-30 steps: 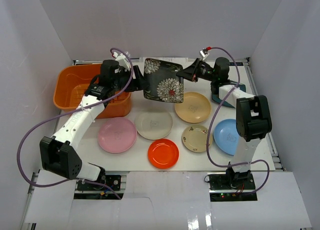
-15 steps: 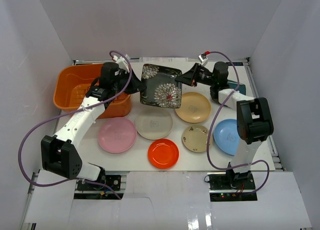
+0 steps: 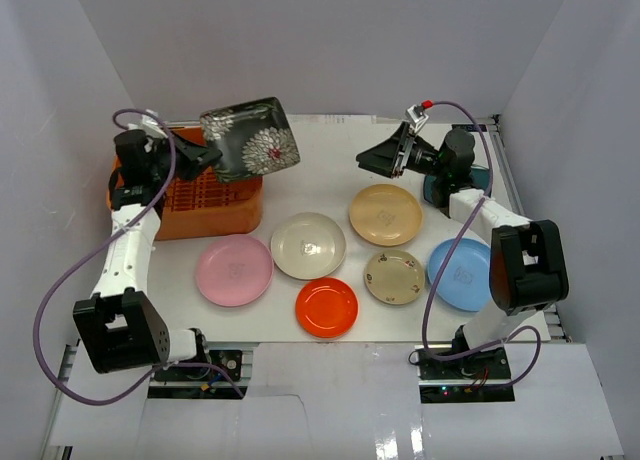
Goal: Place the plates into the plastic bin on the countertop
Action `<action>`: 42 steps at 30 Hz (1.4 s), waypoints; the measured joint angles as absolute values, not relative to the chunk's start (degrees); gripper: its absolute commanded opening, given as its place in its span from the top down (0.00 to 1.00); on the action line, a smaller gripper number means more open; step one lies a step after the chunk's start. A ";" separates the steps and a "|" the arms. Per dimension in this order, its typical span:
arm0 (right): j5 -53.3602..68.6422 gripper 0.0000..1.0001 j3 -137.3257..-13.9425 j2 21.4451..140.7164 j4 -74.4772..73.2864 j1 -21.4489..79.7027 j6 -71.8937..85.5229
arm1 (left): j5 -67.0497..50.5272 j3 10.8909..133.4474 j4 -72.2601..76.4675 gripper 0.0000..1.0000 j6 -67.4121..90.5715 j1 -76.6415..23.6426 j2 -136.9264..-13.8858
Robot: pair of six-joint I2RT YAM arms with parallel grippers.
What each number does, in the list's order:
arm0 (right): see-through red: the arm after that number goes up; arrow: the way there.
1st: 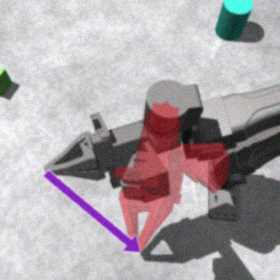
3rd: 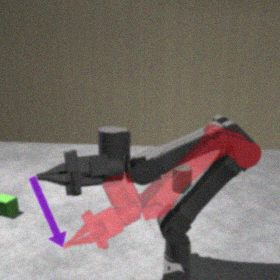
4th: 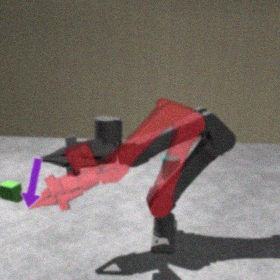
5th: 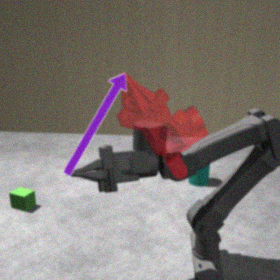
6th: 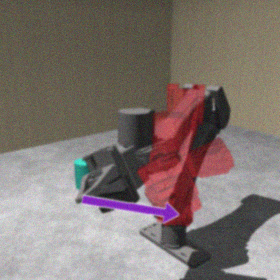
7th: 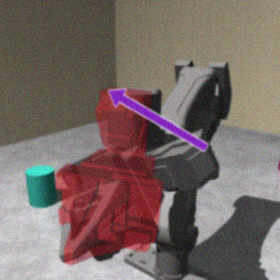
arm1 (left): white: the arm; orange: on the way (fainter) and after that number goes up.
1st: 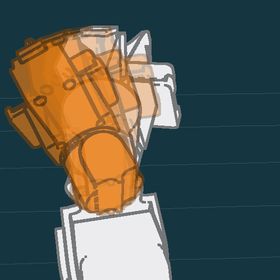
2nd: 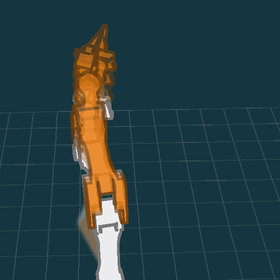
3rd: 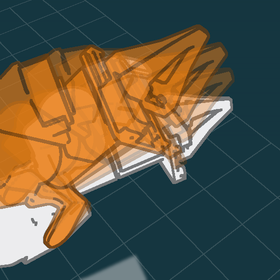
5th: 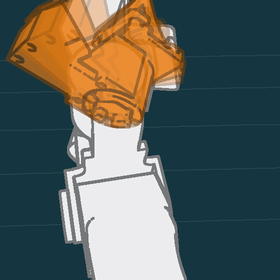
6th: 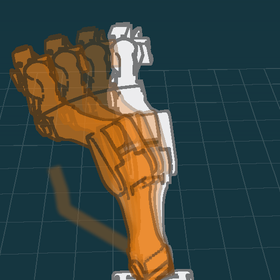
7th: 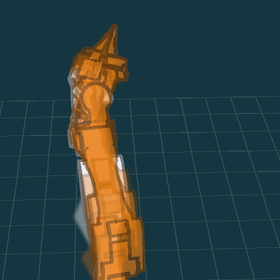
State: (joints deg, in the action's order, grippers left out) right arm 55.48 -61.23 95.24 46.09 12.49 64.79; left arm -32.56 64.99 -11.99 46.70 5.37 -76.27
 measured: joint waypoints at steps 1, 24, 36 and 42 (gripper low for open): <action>55.46 0.06 -59.92 94.48 46.15 12.34 64.51 | -33.54 64.99 -11.64 1.00 47.68 7.79 -75.64; 52.25 0.08 -52.64 90.11 36.27 11.62 51.18 | -30.79 88.99 -32.77 1.00 30.79 23.83 -98.76; 48.99 0.08 -52.64 89.06 29.85 11.62 44.64 | -35.90 96.86 -36.47 1.00 24.84 24.05 -106.94; 48.12 0.08 -52.66 88.82 28.51 11.62 43.29 | -39.18 89.78 -35.99 1.00 24.16 24.05 -102.37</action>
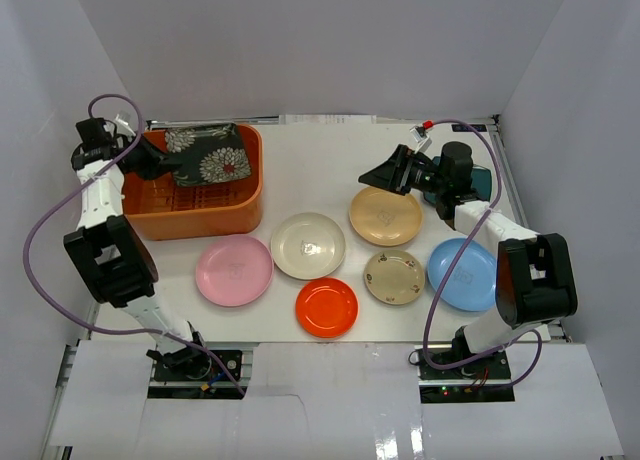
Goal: Place the plates into the plastic bin on the countertop
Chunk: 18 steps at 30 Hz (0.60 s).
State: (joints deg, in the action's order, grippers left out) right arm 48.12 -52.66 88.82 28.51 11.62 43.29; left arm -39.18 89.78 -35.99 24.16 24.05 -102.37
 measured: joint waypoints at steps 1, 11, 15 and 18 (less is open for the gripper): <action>48.07 0.09 -52.69 88.82 28.25 11.62 43.05 | -38.98 89.21 -36.71 1.00 23.77 24.05 -101.65; 48.12 0.09 -52.69 88.82 27.99 11.66 43.05 | -25.98 84.42 -42.09 1.00 19.46 23.68 -96.77; 48.12 0.09 -52.69 88.82 27.99 11.90 43.03 | -24.82 84.47 -42.59 1.00 19.66 23.94 -99.72; 47.92 0.09 -52.69 88.82 27.81 12.14 42.57 | -25.04 86.08 -42.19 1.00 20.32 23.75 -103.72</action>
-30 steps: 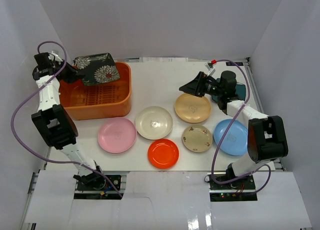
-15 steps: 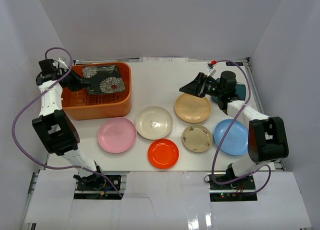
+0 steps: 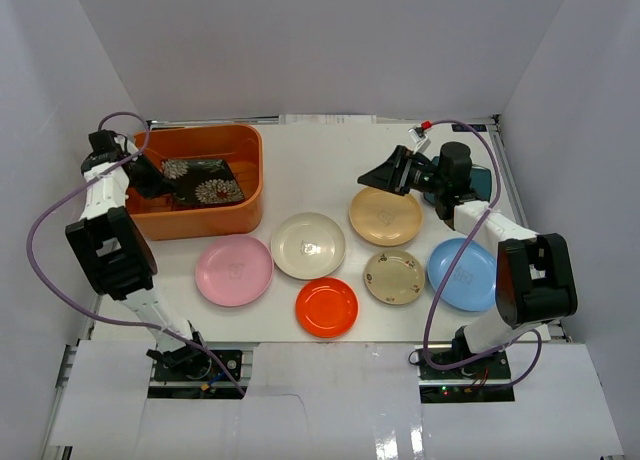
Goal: Place the plates into the plastic bin on the countertop
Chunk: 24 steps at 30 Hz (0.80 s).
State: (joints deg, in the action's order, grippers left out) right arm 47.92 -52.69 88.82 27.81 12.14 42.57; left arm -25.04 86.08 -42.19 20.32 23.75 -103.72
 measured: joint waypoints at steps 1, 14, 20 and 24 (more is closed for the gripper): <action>47.75 0.09 -52.69 88.82 27.57 12.14 42.19 | -24.99 86.67 -41.87 1.00 20.43 23.59 -105.12; 40.36 0.25 -53.04 89.34 20.23 12.38 35.68 | -19.66 80.36 -31.57 0.02 26.57 21.10 -103.48; 31.90 0.53 -53.36 89.49 15.29 8.82 33.10 | -8.69 70.26 -24.08 0.02 28.38 15.40 -92.03; 24.53 0.51 -53.36 89.45 13.32 2.87 32.99 | 1.52 61.98 -16.29 0.02 28.73 9.37 -82.32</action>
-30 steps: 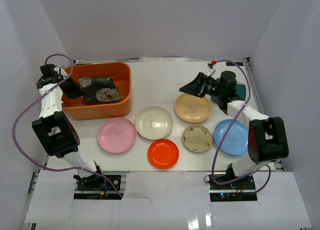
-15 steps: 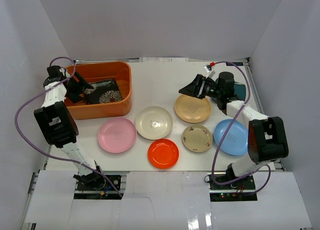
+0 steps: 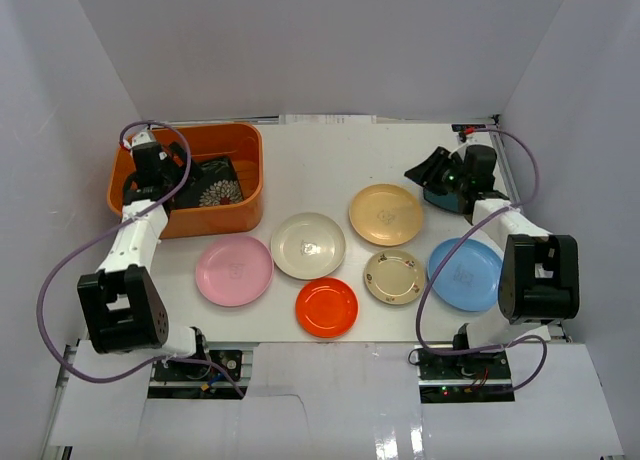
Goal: Place the plates into the plastic bin on the countertop
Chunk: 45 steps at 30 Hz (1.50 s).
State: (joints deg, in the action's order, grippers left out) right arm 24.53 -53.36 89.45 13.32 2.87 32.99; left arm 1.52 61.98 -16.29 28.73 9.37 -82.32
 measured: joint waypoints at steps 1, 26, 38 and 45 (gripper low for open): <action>22.59 0.49 -53.36 89.41 12.86 1.39 32.95 | 3.07 60.69 -15.18 0.02 28.84 8.47 -80.97; 10.33 0.35 -51.33 100.71 8.32 -23.29 33.15 | -21.37 59.90 -4.21 0.02 24.45 -13.02 -69.38; 21.96 0.92 -50.81 109.12 24.36 -23.64 44.62 | -33.52 59.88 -0.01 0.02 26.63 -16.82 -71.59; 25.04 0.92 -48.18 105.75 31.59 -22.92 51.94 | -37.50 62.00 0.36 0.03 31.79 -16.84 -78.70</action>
